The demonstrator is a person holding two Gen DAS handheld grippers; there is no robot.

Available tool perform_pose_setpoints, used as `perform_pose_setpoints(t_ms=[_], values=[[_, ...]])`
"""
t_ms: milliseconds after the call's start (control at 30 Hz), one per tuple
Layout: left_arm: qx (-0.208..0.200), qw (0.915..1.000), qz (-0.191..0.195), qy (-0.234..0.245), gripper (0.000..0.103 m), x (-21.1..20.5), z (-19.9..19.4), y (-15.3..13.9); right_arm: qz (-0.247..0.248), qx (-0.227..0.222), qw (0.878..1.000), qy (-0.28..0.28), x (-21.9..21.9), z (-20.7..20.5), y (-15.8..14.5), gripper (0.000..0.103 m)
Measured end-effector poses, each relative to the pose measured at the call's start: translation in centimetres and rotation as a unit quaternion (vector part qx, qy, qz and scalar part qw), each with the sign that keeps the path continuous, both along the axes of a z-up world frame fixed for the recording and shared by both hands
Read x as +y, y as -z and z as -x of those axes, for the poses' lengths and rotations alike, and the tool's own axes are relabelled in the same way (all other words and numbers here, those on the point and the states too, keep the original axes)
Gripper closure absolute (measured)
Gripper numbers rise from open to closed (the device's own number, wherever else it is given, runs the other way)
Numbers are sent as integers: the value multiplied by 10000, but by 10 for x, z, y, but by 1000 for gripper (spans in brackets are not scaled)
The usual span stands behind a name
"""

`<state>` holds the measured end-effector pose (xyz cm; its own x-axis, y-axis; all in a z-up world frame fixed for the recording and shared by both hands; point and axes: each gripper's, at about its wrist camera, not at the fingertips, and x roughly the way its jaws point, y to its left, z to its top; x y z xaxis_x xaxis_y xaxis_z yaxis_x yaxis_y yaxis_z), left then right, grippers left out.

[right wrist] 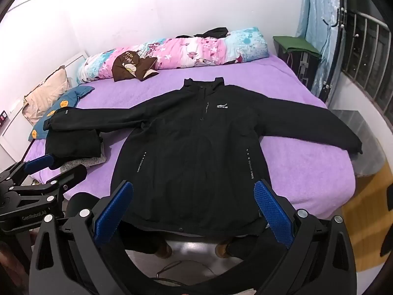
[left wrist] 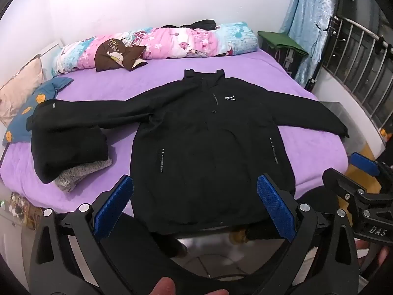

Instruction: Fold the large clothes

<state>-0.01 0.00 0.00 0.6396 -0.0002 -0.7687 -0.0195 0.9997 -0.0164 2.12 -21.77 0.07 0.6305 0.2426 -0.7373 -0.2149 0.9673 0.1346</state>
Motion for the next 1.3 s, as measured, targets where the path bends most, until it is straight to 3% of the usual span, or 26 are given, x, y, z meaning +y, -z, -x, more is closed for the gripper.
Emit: perform_pose_setpoints(t_ms=[1300], values=[[71, 9998, 171, -37, 6, 12, -2, 2, 104, -86, 9999, 0, 4, 0, 1, 6]])
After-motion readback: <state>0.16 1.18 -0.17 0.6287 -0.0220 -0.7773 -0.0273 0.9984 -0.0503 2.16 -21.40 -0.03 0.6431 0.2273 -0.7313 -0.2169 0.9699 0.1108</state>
